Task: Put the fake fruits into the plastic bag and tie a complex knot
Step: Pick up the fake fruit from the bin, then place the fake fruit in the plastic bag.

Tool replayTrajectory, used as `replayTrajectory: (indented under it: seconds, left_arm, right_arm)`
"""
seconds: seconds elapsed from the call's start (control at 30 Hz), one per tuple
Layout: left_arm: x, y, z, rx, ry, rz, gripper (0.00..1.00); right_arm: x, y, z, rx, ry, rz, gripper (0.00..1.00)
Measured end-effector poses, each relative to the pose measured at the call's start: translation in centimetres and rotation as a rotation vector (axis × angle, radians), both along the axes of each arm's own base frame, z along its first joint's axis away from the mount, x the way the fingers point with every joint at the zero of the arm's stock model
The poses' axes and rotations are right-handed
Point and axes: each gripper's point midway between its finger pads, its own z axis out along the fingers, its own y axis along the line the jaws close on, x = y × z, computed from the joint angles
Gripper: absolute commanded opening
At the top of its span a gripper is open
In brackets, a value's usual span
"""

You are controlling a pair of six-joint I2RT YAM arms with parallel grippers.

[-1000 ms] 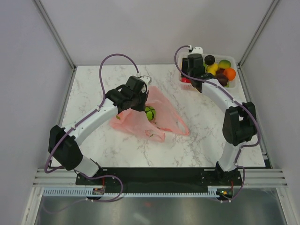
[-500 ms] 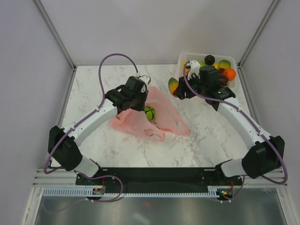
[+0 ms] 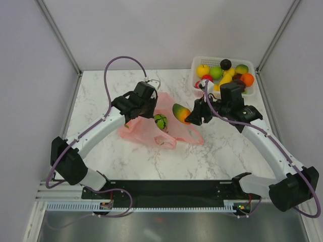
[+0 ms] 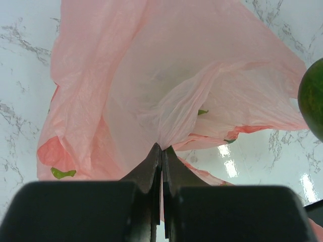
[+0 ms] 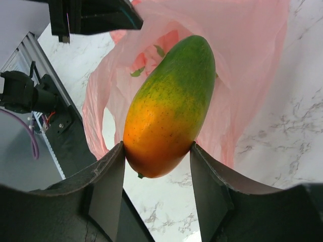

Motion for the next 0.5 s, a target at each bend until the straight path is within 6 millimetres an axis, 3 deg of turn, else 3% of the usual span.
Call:
replayTrajectory:
  seconds: [0.3, 0.5]
  left_arm:
    - [0.1, 0.6, 0.9, 0.003, -0.032, 0.021, 0.02]
    - [0.0, 0.6, 1.5, -0.01, -0.044, 0.019, 0.02]
  right_arm:
    - [-1.3, 1.5, -2.4, 0.018, 0.089, 0.066, 0.39]
    - [1.2, 4.6, -4.4, 0.069, 0.141, 0.064, 0.4]
